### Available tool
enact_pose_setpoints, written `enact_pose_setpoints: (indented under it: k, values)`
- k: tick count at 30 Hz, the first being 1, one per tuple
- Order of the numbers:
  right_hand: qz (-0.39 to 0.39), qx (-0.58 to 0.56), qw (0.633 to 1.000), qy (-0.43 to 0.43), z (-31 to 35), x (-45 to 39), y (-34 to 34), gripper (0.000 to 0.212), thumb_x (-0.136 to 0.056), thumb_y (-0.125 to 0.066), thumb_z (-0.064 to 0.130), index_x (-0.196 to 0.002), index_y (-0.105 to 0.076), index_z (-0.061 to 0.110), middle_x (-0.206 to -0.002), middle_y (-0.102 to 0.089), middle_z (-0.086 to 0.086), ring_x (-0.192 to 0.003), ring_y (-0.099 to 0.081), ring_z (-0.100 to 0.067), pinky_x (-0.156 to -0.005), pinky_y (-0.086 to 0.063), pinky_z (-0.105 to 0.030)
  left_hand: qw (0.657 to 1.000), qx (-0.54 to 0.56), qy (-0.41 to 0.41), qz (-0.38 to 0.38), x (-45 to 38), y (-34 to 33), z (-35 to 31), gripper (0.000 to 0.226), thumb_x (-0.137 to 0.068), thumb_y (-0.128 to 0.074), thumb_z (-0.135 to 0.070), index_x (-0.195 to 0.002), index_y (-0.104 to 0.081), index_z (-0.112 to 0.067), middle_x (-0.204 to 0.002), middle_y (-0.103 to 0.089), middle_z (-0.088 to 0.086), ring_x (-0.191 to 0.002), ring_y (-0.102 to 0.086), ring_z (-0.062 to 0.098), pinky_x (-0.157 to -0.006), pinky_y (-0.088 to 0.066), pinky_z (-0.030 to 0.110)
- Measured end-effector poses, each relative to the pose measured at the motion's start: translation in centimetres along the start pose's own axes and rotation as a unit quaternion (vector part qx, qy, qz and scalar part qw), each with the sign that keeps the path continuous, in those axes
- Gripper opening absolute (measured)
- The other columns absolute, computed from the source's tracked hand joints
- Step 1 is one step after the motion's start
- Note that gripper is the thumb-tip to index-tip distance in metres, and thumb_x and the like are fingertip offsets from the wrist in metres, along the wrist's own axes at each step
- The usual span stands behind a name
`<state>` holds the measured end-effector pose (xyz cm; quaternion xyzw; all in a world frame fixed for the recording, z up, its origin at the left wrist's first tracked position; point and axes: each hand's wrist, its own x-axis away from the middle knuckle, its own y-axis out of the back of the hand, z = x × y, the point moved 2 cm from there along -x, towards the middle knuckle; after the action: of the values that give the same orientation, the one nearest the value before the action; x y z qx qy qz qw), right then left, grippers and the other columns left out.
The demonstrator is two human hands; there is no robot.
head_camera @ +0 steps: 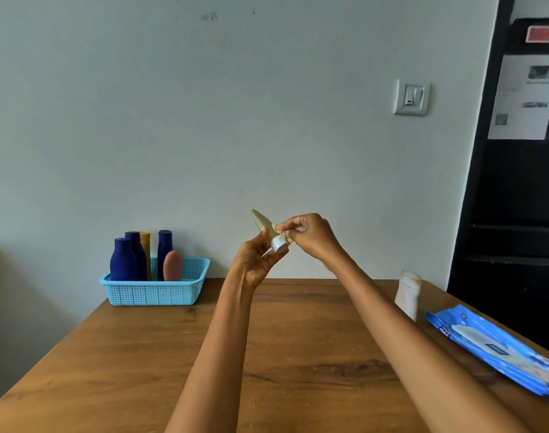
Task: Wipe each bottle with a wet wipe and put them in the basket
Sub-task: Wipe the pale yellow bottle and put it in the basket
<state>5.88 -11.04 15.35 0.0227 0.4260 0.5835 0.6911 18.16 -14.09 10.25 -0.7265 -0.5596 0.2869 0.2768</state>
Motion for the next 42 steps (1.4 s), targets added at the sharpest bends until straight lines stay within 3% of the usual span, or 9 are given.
enact_pose_setpoints:
  k: [6,14,20,26,31,33,35,37,42]
  values:
    - [-0.055,0.006,0.998,-0.026,-0.7,0.0,-1.4,0.033,-0.093,-0.054,0.01,-0.126,-0.058,0.011,-0.128,-0.06,-0.006,-0.117,-0.057,-0.021,-0.091,-0.047,-0.025,0.998,-0.064,0.009,-0.011,-0.3,-0.2,0.5,0.015,-0.092,-0.057,-0.01,-0.098,-0.061,0.004,-0.078,-0.068,0.013,-0.07,-0.068,0.028,-0.079,-0.056,0.042]
    - [-0.05,0.182,0.971,0.146,-1.1,3.0,-2.7,0.026,-0.093,-0.052,0.009,-0.114,-0.067,0.014,-0.11,-0.062,-0.003,-0.099,-0.058,-0.016,-0.077,-0.048,-0.023,0.997,-0.063,0.005,-0.052,-0.2,0.2,0.0,0.013,-0.089,-0.062,-0.01,-0.092,-0.06,0.002,-0.084,-0.062,0.013,-0.058,-0.069,0.022,-0.05,-0.057,0.032]
    - [-0.142,0.045,0.987,0.059,-1.7,1.8,-1.2,0.024,-0.092,-0.054,0.01,-0.112,-0.067,0.009,-0.114,-0.064,-0.004,-0.103,-0.061,-0.016,-0.078,-0.042,-0.012,0.997,-0.069,0.012,-0.043,-0.5,-0.1,0.5,0.026,-0.088,-0.064,-0.012,-0.106,-0.058,0.005,-0.093,-0.062,0.017,-0.079,-0.066,0.031,-0.065,-0.06,0.04]
    - [-0.111,0.005,0.992,0.053,-0.9,1.3,-2.3,0.021,-0.09,-0.058,0.009,-0.105,-0.071,0.014,-0.108,-0.068,-0.001,-0.1,-0.062,-0.012,-0.077,-0.045,-0.012,0.999,-0.036,-0.005,-0.01,-0.4,-0.5,0.3,0.013,-0.093,-0.055,-0.008,-0.091,-0.062,0.002,-0.072,-0.07,0.012,-0.074,-0.067,0.025,-0.058,-0.059,0.037]
    - [-0.131,-0.104,0.983,-0.073,-3.8,3.1,-3.2,0.022,-0.092,-0.057,0.015,-0.11,-0.068,0.009,-0.107,-0.068,0.0,-0.091,-0.062,-0.009,-0.071,-0.048,-0.013,0.999,-0.005,-0.025,-0.041,-0.8,0.5,0.0,0.018,-0.092,-0.058,-0.011,-0.098,-0.057,0.006,-0.093,-0.063,0.02,-0.079,-0.066,0.035,-0.076,-0.057,0.046]
    - [-0.12,-0.296,0.932,-0.173,-4.0,2.9,-3.8,0.021,-0.093,-0.057,0.017,-0.109,-0.067,0.008,-0.106,-0.069,-0.004,-0.09,-0.063,-0.012,-0.075,-0.052,-0.017,0.995,-0.058,-0.062,-0.047,-0.8,0.3,0.6,0.021,-0.09,-0.061,-0.011,-0.101,-0.058,0.007,-0.095,-0.064,0.019,-0.082,-0.066,0.033,-0.082,-0.056,0.044]
    - [-0.106,-0.465,0.841,-0.254,-3.5,2.3,-4.2,0.02,-0.092,-0.058,0.015,-0.106,-0.064,0.002,-0.103,-0.066,-0.012,-0.093,-0.063,-0.021,-0.078,-0.054,-0.026,0.983,-0.139,-0.114,-0.044,-0.6,-0.1,1.2,0.028,-0.089,-0.063,-0.012,-0.11,-0.058,0.005,-0.095,-0.067,0.016,-0.085,-0.068,0.029,-0.084,-0.056,0.039]
    - [-0.092,-0.542,0.782,-0.295,-3.1,1.8,-4.2,0.023,-0.091,-0.059,0.01,-0.109,-0.059,-0.004,-0.106,-0.063,-0.019,-0.095,-0.063,-0.026,-0.076,-0.054,-0.029,0.952,-0.239,-0.183,-0.05,-0.7,-0.6,1.4,0.035,-0.087,-0.066,-0.015,-0.118,-0.057,-0.001,-0.101,-0.067,0.012,-0.095,-0.067,0.026,-0.086,-0.055,0.038]
    - [-0.069,-0.613,0.724,-0.307,-3.1,2.8,-3.8,0.017,-0.086,-0.063,0.002,-0.101,-0.059,-0.005,-0.102,-0.064,-0.023,-0.086,-0.066,-0.027,-0.063,-0.059,-0.03,0.9,-0.331,-0.265,-0.095,-0.8,-1.1,0.9,0.044,-0.083,-0.071,-0.019,-0.123,-0.056,-0.008,-0.104,-0.062,0.0,-0.098,-0.061,0.015,-0.082,-0.051,0.024]
